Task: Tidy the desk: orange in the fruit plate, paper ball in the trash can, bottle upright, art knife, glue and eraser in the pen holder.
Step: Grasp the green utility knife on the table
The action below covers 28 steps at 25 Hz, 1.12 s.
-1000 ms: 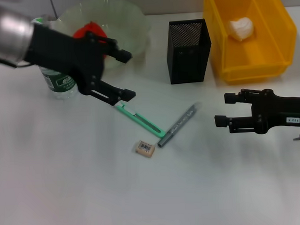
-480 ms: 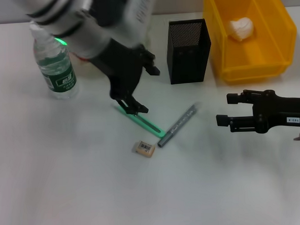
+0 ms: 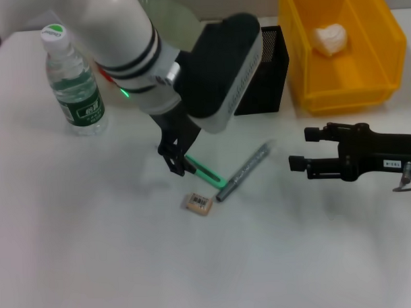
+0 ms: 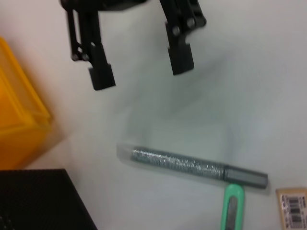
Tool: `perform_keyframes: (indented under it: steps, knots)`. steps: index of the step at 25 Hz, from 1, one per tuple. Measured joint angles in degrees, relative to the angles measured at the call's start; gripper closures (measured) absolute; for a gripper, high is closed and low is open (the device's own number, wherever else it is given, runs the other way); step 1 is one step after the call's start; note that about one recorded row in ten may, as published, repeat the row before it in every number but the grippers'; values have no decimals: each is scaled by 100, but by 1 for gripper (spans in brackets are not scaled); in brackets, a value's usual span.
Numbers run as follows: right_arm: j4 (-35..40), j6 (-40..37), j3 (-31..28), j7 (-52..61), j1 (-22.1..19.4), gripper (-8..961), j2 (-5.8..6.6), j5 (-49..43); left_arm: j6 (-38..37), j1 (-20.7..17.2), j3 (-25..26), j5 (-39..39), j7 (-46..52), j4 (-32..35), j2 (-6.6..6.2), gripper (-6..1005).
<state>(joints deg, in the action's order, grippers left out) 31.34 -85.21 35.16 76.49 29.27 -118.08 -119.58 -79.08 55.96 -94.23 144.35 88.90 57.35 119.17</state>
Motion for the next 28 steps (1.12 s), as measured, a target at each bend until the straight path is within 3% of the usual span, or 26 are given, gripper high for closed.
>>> perform_keyframes:
  steps: [15, 21, 28]
  knots:
    - [-22, 17, -59, -1, 35, 126, -37, 32, 344, 258, -561, 107, -125, -615, 0, 152]
    - [-15, 17, -62, -2, 50, 126, -84, 37, 361, 410, -721, 86, -253, -774, 0, 315]
    - [-29, 21, -59, -2, 95, 126, -102, 87, 654, 472, -816, 71, -347, -1043, 0, 403]
